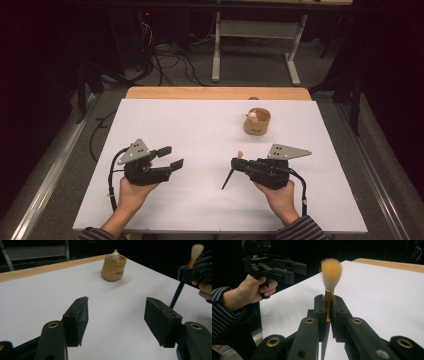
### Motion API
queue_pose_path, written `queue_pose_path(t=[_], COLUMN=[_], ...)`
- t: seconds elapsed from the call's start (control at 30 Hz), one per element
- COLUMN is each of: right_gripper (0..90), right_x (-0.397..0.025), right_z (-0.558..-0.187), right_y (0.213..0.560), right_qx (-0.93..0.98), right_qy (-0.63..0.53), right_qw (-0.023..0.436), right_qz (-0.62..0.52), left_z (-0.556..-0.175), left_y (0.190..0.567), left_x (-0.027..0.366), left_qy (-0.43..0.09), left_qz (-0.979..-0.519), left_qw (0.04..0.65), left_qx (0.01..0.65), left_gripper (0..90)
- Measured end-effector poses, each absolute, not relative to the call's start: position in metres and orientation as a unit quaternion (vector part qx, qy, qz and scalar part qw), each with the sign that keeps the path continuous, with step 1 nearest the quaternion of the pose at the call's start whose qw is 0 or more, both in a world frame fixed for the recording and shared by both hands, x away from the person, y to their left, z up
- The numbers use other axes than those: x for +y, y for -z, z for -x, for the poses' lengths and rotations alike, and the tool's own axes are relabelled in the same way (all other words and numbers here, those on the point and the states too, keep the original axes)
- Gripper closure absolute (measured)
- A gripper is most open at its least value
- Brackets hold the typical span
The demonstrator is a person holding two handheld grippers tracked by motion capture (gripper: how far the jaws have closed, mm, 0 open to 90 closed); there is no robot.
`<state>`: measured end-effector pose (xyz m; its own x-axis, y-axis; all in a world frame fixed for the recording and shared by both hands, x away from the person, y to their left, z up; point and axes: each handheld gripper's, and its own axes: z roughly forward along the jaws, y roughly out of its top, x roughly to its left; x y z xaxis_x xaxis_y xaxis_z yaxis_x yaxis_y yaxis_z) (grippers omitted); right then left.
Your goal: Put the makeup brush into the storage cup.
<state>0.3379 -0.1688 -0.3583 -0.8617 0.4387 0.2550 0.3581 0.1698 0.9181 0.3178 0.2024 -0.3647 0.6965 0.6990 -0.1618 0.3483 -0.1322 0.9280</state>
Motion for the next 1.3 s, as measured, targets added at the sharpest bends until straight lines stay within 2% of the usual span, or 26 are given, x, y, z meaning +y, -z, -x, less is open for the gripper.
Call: queue_pose_path(t=[0.37, 0.53, 1.3], right_gripper=[86.2, 86.2, 86.2], right_x=[-0.174, -0.179, -0.205], right_z=[-0.336, -0.338, -0.354], right_y=[0.356, 0.355, 0.334], right_qx=[0.769, 0.774, 0.783], right_qy=[-0.581, -0.573, -0.547], right_qw=[0.042, 0.045, 0.08], right_qz=[-0.262, -0.266, -0.286], left_z=[-0.317, -0.318, -0.319], left_y=[0.384, 0.391, 0.394], left_x=[0.218, 0.211, 0.208], left_qy=[-0.183, -0.19, -0.182], left_qz=[-0.708, -0.729, -0.741], left_qw=[0.56, 0.535, 0.527], left_qx=[0.388, 0.382, 0.374], left_gripper=[37.3, 38.2, 39.1])
